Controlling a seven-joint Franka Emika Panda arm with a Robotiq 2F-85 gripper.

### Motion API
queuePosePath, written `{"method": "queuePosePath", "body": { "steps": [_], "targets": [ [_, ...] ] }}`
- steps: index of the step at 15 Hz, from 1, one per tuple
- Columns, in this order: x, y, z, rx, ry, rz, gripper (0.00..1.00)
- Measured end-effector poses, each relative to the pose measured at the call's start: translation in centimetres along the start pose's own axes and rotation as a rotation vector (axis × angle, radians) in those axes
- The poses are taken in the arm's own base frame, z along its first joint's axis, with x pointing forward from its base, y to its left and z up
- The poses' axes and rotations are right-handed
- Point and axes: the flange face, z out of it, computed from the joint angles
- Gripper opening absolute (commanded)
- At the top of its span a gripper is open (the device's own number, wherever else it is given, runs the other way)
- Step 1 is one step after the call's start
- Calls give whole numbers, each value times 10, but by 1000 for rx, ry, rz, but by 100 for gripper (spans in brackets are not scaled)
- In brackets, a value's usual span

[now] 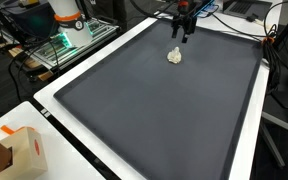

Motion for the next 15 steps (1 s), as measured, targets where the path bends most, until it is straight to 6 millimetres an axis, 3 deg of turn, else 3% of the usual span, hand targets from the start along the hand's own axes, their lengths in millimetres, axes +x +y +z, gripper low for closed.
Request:
{"method": "queuePosePath", "body": {
  "steps": [8,15],
  "targets": [
    [-23,23,-19,144,83,3,100],
    [-46,55,-33,305,188,82,100]
  ]
}}
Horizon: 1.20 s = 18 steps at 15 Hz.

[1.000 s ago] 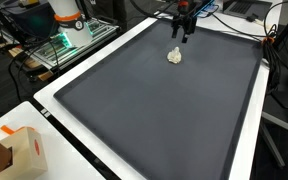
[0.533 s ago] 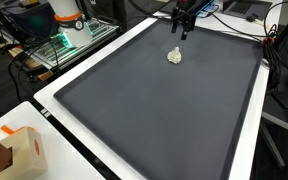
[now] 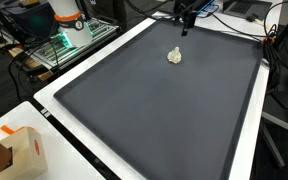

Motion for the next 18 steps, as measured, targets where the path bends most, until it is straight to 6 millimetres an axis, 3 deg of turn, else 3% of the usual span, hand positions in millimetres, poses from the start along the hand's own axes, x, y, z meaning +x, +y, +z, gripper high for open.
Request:
{"method": "queuePosePath", "body": {
  "steps": [10,18],
  "targets": [
    [-22,32,-35,154,137,367,100],
    [-32,37,-56,172,115,802,100]
  ]
}}
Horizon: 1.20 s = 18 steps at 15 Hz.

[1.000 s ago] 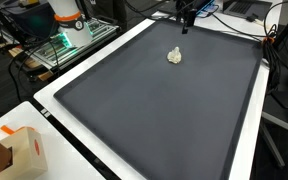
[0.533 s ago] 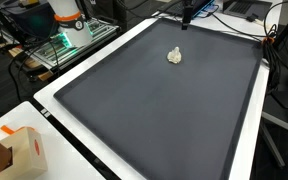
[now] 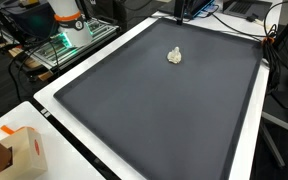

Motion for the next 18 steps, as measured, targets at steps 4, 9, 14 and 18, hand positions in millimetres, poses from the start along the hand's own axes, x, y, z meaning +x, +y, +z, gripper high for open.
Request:
{"method": "queuePosePath", "body": {
  "steps": [4,9,14,18],
  "targets": [
    [-3,-2,-2,-5,-29,180,100],
    [-2,-4,-3,-7,-33,210,100],
    [-3,4,11,-27,-73,221,100],
    [-1,21,64,-66,-152,233,100]
  ]
}}
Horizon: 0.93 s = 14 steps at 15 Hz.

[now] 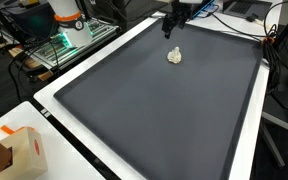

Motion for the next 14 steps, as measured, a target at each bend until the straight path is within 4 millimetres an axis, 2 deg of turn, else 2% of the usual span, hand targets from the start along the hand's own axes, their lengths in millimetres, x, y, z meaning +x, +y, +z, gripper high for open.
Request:
{"method": "queuePosePath", "body": {
  "steps": [2,5,14],
  "targets": [
    [5,-1,23,-4,-12,1,100],
    [12,-6,44,-6,19,1,100],
    [19,-12,75,-105,87,80,100]
  ]
}}
